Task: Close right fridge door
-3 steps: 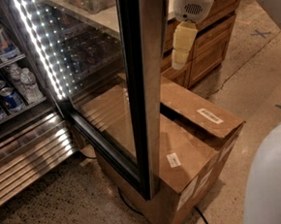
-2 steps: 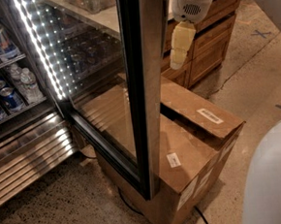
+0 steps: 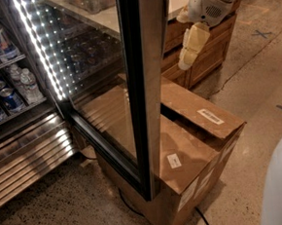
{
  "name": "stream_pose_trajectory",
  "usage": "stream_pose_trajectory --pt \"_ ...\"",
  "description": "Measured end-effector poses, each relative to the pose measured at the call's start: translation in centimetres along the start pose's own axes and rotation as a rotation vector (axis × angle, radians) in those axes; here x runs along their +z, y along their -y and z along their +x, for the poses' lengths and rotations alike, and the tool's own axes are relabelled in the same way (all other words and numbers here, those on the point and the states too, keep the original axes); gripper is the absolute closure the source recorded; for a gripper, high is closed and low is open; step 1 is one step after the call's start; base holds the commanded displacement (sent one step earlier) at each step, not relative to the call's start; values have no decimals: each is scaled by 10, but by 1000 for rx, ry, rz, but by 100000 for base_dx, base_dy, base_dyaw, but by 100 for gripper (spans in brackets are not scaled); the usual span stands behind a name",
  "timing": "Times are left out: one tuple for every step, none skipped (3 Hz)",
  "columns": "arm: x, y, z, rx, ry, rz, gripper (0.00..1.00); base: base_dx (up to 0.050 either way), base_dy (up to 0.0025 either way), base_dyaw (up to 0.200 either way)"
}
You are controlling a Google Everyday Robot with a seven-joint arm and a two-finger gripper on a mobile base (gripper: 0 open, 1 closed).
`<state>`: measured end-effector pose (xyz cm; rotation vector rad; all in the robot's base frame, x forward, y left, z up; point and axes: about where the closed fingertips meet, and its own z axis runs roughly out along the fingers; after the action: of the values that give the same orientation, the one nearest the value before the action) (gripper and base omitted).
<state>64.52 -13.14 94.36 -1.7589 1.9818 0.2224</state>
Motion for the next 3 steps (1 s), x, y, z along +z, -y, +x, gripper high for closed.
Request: stream_pose_trajectory --pt "1 0 0 -10 105 -29 0 0 0 0" --pt "1 0 0 -10 105 -28 0 1 0 19202" --pt "1 0 0 -10 105 -28 0 -23 38 17898"
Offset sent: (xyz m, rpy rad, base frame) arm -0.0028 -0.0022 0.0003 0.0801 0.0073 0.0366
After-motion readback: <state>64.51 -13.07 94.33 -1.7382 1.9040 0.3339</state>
